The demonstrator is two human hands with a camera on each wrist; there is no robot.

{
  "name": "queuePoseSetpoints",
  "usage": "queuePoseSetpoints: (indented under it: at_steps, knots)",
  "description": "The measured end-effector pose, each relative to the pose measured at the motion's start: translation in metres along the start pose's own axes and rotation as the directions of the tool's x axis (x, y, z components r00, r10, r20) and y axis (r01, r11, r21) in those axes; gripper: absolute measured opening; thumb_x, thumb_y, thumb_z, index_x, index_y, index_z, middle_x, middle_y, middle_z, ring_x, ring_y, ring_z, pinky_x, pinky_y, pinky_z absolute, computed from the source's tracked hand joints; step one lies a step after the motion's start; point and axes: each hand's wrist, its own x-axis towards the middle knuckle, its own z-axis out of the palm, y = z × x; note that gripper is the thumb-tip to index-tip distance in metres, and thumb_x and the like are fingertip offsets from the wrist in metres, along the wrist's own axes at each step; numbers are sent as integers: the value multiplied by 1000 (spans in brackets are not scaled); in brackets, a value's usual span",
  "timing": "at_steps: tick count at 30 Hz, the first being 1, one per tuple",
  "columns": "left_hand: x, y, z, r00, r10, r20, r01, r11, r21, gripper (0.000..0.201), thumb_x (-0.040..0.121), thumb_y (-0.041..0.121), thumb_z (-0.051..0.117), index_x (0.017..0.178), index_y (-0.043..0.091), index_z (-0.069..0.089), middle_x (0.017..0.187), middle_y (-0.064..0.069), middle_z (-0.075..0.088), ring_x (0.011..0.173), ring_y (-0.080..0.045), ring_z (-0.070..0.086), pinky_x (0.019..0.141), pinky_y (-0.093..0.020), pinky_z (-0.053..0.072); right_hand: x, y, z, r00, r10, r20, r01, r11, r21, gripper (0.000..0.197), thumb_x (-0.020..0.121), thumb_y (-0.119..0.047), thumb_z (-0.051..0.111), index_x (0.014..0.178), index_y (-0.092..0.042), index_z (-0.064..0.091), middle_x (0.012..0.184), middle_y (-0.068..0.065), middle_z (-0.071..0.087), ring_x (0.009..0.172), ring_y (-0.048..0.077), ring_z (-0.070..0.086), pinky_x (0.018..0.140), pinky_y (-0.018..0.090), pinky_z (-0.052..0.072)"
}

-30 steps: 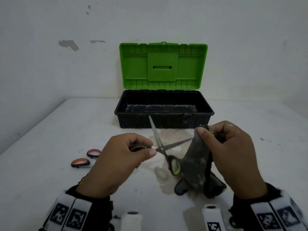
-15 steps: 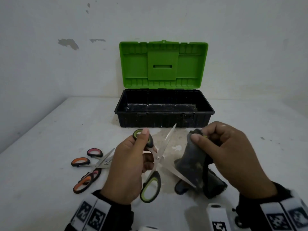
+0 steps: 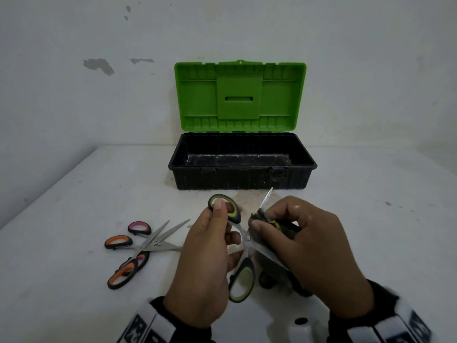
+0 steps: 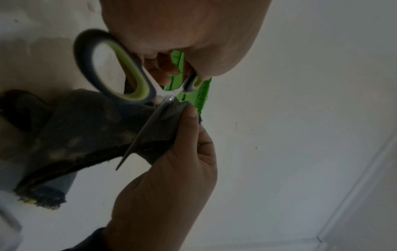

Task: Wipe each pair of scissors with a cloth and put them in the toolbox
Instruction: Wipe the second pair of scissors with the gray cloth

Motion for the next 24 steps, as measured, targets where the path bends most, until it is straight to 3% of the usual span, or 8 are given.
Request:
queuePoseSetpoints:
  at_steps: [3, 6, 9, 14, 20, 22, 24]
  knots:
    - [-1, -5, 1, 1000, 8, -19, -8, 1000, -15, 41, 98, 51, 42, 98, 25, 73, 87, -7, 64, 90, -35, 61, 59, -33, 55, -1, 0, 0, 998, -46, 32, 47, 999, -15, 15, 76, -35, 81, 76, -28, 68, 71, -19, 64, 74, 1, 59, 65, 9, 46]
    - [0, -7, 4, 999, 28, -33, -29, 1000, -4, 40, 98, 49, 43, 94, 23, 73, 84, -10, 62, 79, -29, 54, 53, -28, 49, -3, -4, 3, 988, -120, 100, 126, 990, -55, 16, 76, -38, 80, 76, -30, 66, 69, -22, 58, 77, -3, 55, 66, 2, 40]
    - [0, -6, 7, 998, 57, -23, -57, 998, 10, 38, 98, 45, 45, 90, 20, 73, 86, -17, 62, 72, -24, 52, 49, -25, 47, -5, -6, 4, 990, -123, 74, 131, 985, -112, 19, 78, -44, 74, 72, -30, 62, 64, -19, 58, 71, 2, 52, 60, 6, 39]
    - [-1, -5, 14, 995, 92, -25, -91, 995, 44, 39, 98, 44, 46, 87, 14, 70, 76, -8, 51, 65, -16, 42, 52, -31, 44, 1, -1, 5, 997, -65, -33, 56, 971, -234, 30, 78, -39, 78, 64, -23, 58, 57, -10, 56, 52, 9, 49, 56, 16, 31]
    - [0, -1, 14, 993, 112, -41, -110, 993, 38, 39, 97, 43, 47, 87, 13, 70, 70, -7, 46, 58, -13, 42, 50, -28, 44, 0, -4, 4, 997, -81, -19, 75, 973, -220, 27, 76, -42, 76, 64, -22, 62, 57, -12, 57, 50, 7, 49, 56, 9, 31]
    - [0, -1, 15, 995, 94, -35, -93, 995, 26, 39, 98, 42, 48, 87, 12, 70, 73, -8, 48, 58, -13, 43, 49, -30, 45, 7, 3, -1, 997, -27, -76, 11, 977, -213, 25, 79, -42, 70, 66, -22, 61, 59, -15, 55, 54, 6, 54, 53, 4, 32]
    - [1, -1, 14, 997, 68, -27, -68, 998, 7, 39, 97, 43, 48, 86, 14, 71, 78, -10, 54, 65, -19, 48, 50, -30, 47, 11, 7, -4, 994, 7, -106, -23, 988, -154, 24, 79, -40, 71, 68, -21, 61, 61, -17, 53, 70, 4, 58, 55, 4, 39]
